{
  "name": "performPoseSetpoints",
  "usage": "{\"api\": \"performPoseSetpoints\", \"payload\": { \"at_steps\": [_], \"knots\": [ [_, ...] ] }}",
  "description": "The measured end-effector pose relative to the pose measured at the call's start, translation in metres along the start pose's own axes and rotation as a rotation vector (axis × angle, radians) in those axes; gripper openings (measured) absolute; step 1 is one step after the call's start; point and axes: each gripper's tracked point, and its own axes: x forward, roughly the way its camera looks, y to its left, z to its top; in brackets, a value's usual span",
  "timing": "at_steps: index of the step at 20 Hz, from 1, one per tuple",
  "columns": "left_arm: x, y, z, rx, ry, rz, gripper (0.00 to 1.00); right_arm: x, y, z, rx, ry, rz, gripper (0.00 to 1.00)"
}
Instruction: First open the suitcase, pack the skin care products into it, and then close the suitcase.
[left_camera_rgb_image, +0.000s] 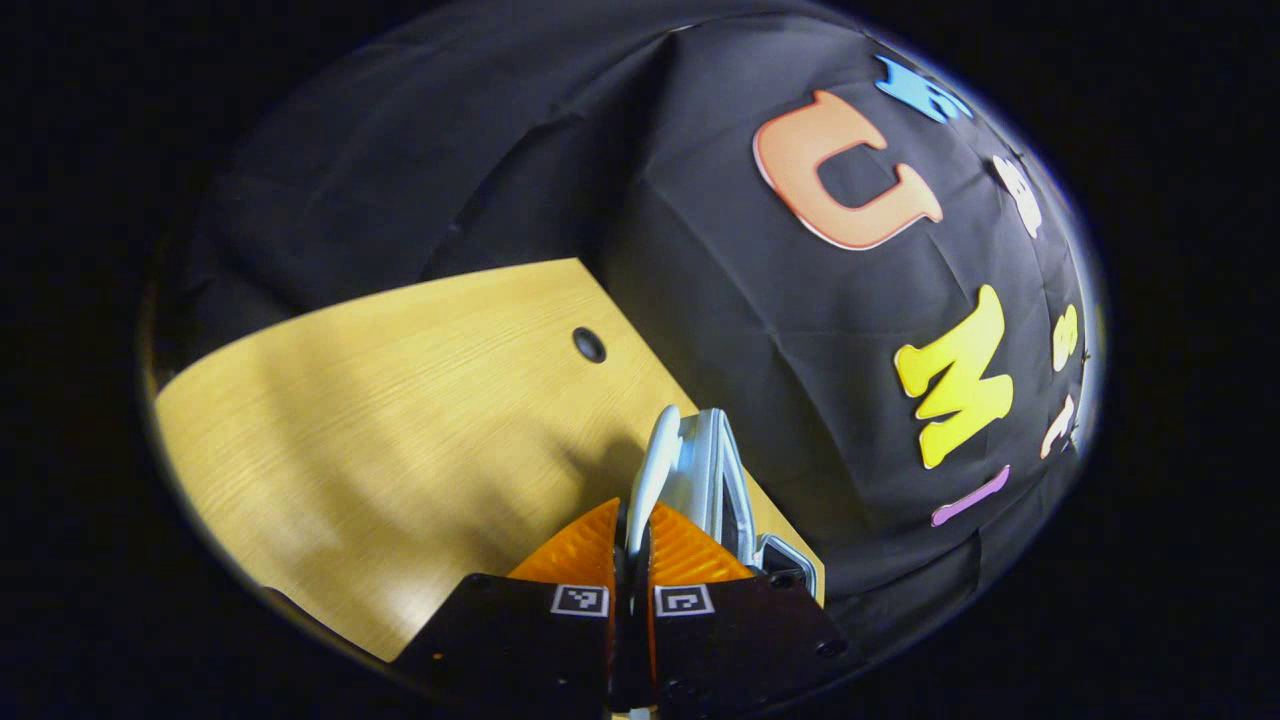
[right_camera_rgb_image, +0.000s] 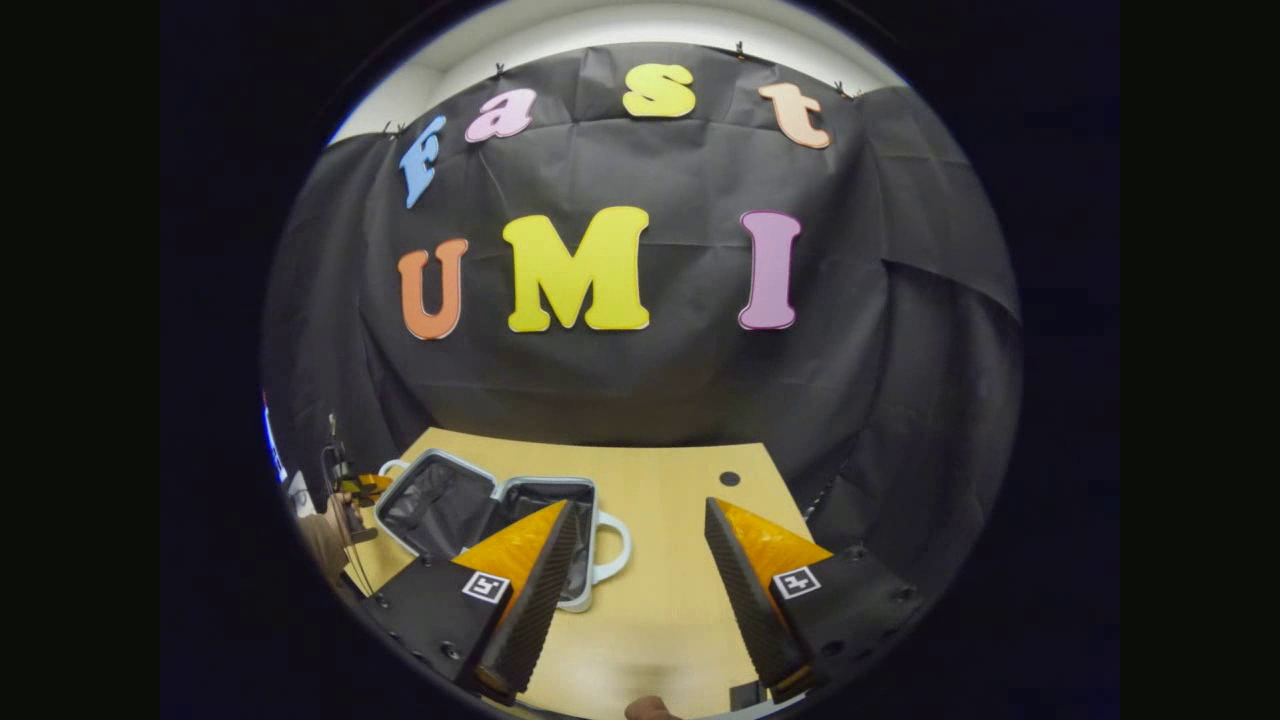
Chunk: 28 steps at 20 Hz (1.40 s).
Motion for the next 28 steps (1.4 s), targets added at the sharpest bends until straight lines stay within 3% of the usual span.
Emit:
{"api": "performPoseSetpoints", "payload": {
  "at_steps": [4, 9, 16, 28],
  "knots": [
    [-0.020, -0.075, 0.015, 0.204, -0.071, 0.015, 0.03, 0.004, -0.011, 0.006, -0.011, -0.030, 0.076, 0.76],
    [-0.041, -0.144, 0.002, 0.406, -0.187, 0.098, 0.03, 0.002, -0.035, 0.010, -0.042, -0.045, 0.158, 0.76],
    [-0.057, -0.234, -0.051, 0.667, -0.294, 0.150, 0.03, -0.002, -0.084, 0.019, -0.054, -0.093, 0.162, 0.77],
    [-0.022, -0.326, -0.181, 0.891, -0.298, 0.154, 0.03, -0.001, -0.147, -0.014, -0.027, -0.036, 0.138, 0.77]
  ]
}}
